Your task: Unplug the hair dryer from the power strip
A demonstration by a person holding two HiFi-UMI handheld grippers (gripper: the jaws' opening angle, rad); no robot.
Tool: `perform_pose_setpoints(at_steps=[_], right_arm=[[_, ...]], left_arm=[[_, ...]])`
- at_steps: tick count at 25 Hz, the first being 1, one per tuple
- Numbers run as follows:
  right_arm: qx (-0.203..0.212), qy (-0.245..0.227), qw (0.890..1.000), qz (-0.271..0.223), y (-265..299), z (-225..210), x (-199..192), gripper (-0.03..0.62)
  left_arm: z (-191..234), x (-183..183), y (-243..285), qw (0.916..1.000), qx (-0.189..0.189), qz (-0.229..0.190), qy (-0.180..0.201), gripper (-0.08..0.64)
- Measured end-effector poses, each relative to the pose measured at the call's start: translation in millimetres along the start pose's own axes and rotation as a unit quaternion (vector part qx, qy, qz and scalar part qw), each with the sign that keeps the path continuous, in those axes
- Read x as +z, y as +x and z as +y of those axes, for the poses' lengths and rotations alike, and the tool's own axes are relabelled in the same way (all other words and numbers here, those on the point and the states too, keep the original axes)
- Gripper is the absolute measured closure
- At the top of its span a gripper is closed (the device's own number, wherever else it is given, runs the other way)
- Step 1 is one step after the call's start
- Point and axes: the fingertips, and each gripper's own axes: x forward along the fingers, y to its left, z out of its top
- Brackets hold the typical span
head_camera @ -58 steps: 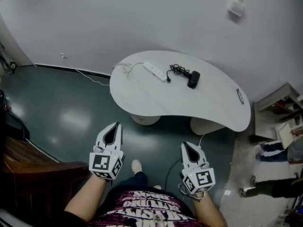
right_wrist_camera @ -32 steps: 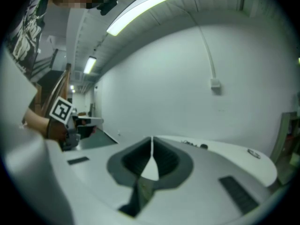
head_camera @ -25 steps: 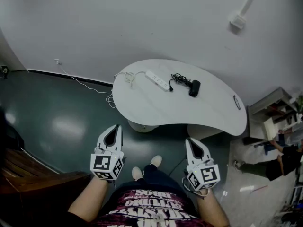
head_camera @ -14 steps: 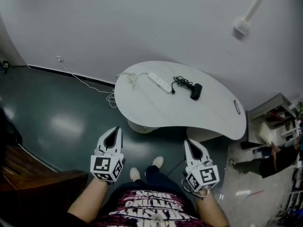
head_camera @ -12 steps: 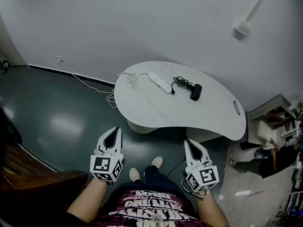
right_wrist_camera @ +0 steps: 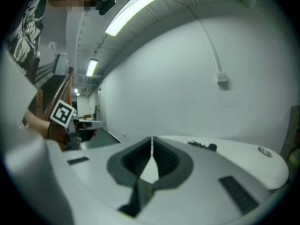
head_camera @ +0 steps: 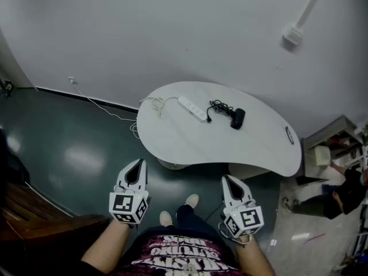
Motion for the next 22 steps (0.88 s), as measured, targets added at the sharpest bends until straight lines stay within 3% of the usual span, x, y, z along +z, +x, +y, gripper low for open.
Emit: perform_pose_setpoints(at_steps=[14,22], right_arm=[[0.014,0.026,1.0,0.006,54.3,-64.8,1.0,0.557],[0.037,0.029,0.999,0.005,87.4,-112.7,10.4,0.557]], left_arm=[[-18.0,6.8,88.4,0.9995,-0.001,0.022,0.021,0.543],[-31.9,22.0,138.8,0.9992,0.017,0.019,0.032,0.543]])
